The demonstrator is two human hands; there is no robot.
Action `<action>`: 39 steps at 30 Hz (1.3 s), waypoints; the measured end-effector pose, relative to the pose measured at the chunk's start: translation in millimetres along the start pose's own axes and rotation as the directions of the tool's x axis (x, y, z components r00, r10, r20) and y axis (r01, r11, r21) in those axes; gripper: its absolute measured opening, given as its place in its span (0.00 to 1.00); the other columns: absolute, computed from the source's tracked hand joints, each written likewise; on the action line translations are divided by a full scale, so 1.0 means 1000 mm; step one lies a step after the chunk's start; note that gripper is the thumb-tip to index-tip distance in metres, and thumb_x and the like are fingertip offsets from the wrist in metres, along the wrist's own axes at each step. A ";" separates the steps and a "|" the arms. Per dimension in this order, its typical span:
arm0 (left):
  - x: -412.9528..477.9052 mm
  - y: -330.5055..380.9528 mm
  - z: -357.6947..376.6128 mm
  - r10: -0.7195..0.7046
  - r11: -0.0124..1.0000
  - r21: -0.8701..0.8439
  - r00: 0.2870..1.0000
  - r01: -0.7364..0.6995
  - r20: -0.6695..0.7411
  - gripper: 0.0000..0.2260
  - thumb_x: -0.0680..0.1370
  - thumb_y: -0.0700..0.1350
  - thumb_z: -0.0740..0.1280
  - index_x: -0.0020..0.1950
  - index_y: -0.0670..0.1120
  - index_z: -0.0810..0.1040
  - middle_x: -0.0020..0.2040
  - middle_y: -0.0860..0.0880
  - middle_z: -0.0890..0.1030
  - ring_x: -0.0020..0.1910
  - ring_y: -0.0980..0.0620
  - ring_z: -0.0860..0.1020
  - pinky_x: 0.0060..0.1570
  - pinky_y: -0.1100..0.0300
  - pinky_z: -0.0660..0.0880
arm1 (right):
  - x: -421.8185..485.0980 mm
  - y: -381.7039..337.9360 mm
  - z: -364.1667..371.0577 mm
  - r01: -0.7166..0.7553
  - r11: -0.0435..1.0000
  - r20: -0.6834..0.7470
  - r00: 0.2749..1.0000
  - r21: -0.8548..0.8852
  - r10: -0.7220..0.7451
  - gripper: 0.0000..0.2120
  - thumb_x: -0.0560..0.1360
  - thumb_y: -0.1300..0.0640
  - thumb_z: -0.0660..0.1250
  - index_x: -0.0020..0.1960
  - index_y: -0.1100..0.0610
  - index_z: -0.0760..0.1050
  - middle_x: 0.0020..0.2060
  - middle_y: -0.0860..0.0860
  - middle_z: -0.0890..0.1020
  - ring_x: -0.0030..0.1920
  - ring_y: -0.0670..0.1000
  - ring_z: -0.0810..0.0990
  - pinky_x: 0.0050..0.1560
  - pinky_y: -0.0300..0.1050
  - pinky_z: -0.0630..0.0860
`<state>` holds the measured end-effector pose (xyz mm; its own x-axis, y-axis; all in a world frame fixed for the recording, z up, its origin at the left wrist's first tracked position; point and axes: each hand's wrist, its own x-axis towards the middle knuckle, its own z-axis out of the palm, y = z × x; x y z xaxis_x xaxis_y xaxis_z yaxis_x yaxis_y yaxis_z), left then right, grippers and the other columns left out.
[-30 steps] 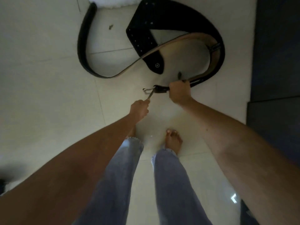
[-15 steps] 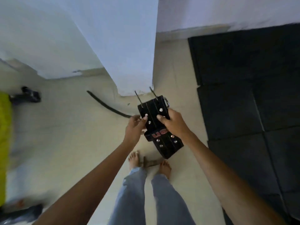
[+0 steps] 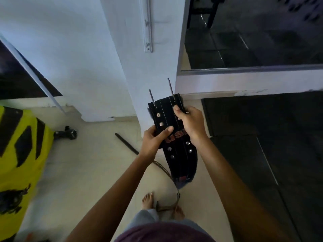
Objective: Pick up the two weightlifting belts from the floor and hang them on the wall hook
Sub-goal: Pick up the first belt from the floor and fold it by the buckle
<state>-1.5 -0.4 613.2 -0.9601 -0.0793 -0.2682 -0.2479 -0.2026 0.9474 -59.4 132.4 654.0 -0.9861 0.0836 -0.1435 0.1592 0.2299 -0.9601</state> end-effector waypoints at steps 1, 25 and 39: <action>-0.003 0.008 0.001 0.040 0.999 -0.011 0.999 -0.040 0.013 0.21 0.69 0.51 0.76 0.57 0.40 0.81 0.51 0.40 0.86 0.51 0.41 0.85 0.51 0.47 0.81 | 0.002 -0.012 -0.001 0.018 1.000 -0.012 1.000 0.004 -0.018 0.18 0.74 0.46 0.70 0.39 0.62 0.80 0.39 0.61 0.85 0.43 0.59 0.84 0.50 0.60 0.79; -0.012 0.082 -0.049 0.361 0.932 0.119 0.908 -0.342 -0.213 0.11 0.73 0.46 0.75 0.47 0.39 0.82 0.42 0.43 0.86 0.42 0.46 0.85 0.44 0.51 0.81 | -0.081 0.004 0.039 -0.092 0.981 0.391 0.920 0.173 0.017 0.13 0.71 0.56 0.75 0.56 0.52 0.83 0.50 0.51 0.87 0.51 0.49 0.86 0.54 0.46 0.80; -0.019 0.089 -0.060 0.357 0.933 0.117 0.920 -0.341 -0.164 0.10 0.74 0.44 0.74 0.48 0.38 0.82 0.41 0.44 0.85 0.40 0.47 0.85 0.43 0.53 0.82 | -0.007 -0.097 0.042 -0.117 0.931 0.298 0.955 0.345 0.009 0.18 0.73 0.55 0.73 0.59 0.64 0.80 0.54 0.62 0.85 0.54 0.61 0.84 0.56 0.56 0.81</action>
<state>2.3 -75.8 692.0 -0.9503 -0.3051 0.0626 0.0809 -0.0477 0.9956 -69.8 68.4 738.2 -0.9539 -0.2068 -0.2174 0.2471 -0.1304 -0.9602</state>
